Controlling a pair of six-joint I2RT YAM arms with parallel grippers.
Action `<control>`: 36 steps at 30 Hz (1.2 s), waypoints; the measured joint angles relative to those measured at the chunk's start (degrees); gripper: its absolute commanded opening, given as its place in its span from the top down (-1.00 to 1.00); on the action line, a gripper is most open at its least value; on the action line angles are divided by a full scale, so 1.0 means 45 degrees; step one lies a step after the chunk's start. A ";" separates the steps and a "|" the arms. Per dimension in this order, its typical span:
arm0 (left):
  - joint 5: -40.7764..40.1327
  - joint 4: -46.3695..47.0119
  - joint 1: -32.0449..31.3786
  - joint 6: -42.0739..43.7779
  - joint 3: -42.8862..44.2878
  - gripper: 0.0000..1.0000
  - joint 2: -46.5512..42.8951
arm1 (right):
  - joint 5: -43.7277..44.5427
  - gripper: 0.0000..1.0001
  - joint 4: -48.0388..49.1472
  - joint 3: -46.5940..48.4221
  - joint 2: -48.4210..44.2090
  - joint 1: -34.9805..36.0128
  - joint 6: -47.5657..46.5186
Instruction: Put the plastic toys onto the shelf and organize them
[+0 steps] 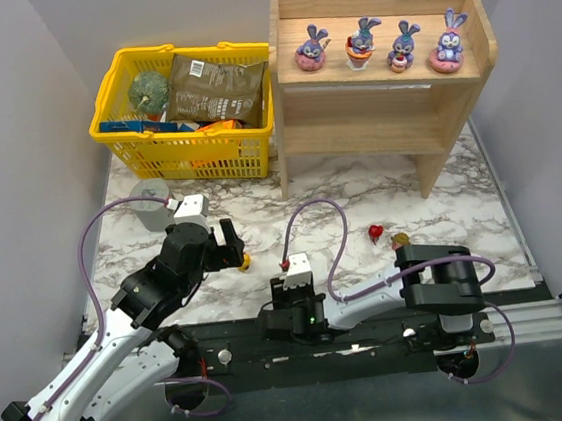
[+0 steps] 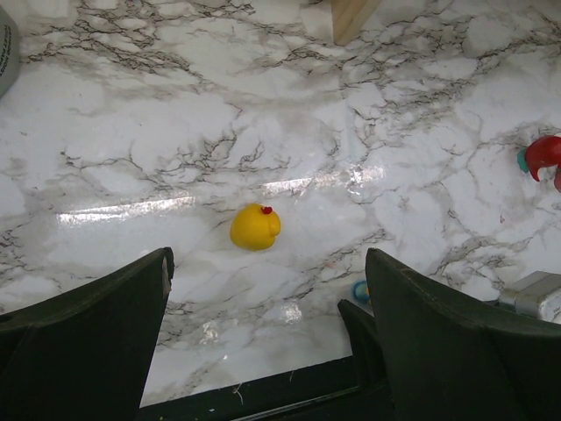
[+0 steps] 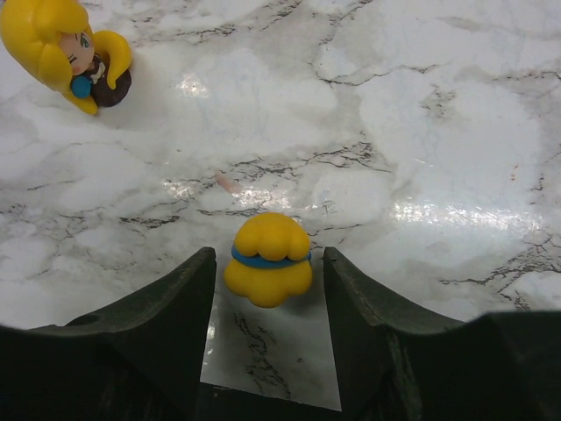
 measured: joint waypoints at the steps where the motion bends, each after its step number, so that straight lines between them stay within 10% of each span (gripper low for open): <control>1: 0.0019 0.0000 -0.0005 0.0005 0.0000 -0.98 -0.0005 | 0.0000 -0.11 -0.0029 0.0068 0.0053 -0.0015 0.0034; 18: 0.0219 0.0034 -0.0005 0.0053 0.0000 -0.97 -0.0053 | -0.0005 0.23 -0.0733 0.0559 0.0359 -0.0481 0.0719; 24: 0.0272 0.0044 -0.0005 0.0053 0.0000 -0.98 -0.0053 | -0.0010 0.98 -0.0899 0.0612 0.0359 -0.0554 0.0767; 36: 0.0311 0.0034 -0.0005 0.0053 0.0000 -0.98 -0.0087 | -0.0413 0.99 -0.1093 0.0588 -0.1661 -0.0996 -0.0763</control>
